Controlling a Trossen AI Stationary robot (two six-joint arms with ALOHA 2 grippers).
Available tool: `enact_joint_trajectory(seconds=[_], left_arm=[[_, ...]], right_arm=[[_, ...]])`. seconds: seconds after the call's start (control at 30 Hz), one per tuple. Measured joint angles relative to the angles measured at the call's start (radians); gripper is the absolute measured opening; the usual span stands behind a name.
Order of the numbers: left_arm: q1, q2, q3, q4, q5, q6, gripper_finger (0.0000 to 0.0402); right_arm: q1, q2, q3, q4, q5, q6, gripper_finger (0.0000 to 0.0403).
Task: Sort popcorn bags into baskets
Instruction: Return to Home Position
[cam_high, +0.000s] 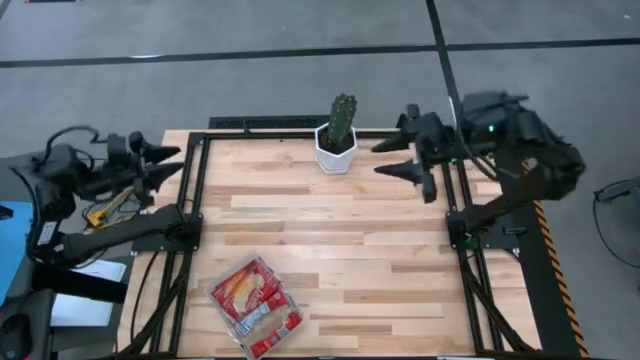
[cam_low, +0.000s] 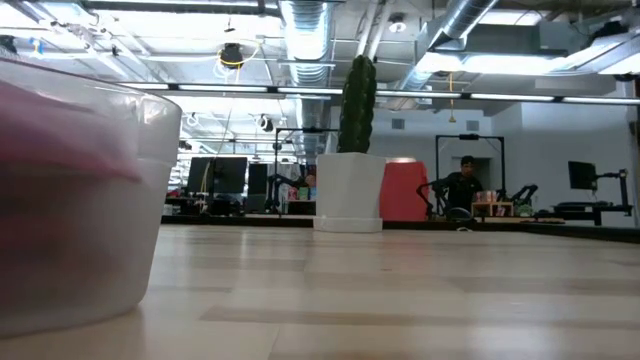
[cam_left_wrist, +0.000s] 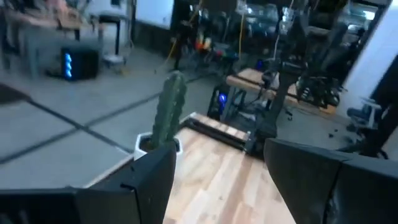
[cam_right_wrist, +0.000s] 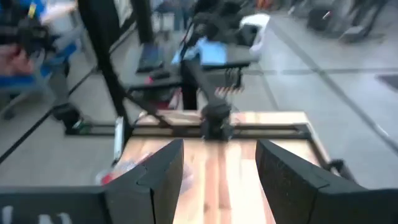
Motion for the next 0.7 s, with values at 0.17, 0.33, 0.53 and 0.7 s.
enact_joint_trajectory(seconds=[0.17, 0.33, 0.53, 0.7], left_arm=[[0.0, -0.227, -0.272, 0.105, -0.002, -0.057, 0.0236], [-0.001, -0.359, -0.542, 0.311, 0.135, -0.141, 0.0236], [-0.005, -0.288, -0.651, 0.379, 0.16, -0.103, 0.0236], [-0.005, -0.336, -0.705, 0.397, 0.096, -0.097, 0.0236]], right_arm=[[0.043, -0.292, -0.613, 0.485, 0.027, 0.032, 0.0222], [0.006, -0.606, -1.173, 1.037, 0.098, 0.09, 0.0222], [-0.075, -0.93, -1.574, 1.281, 0.139, 0.167, 0.0222], [-0.117, -1.215, -1.705, 1.257, 0.136, 0.173, 0.0222]])
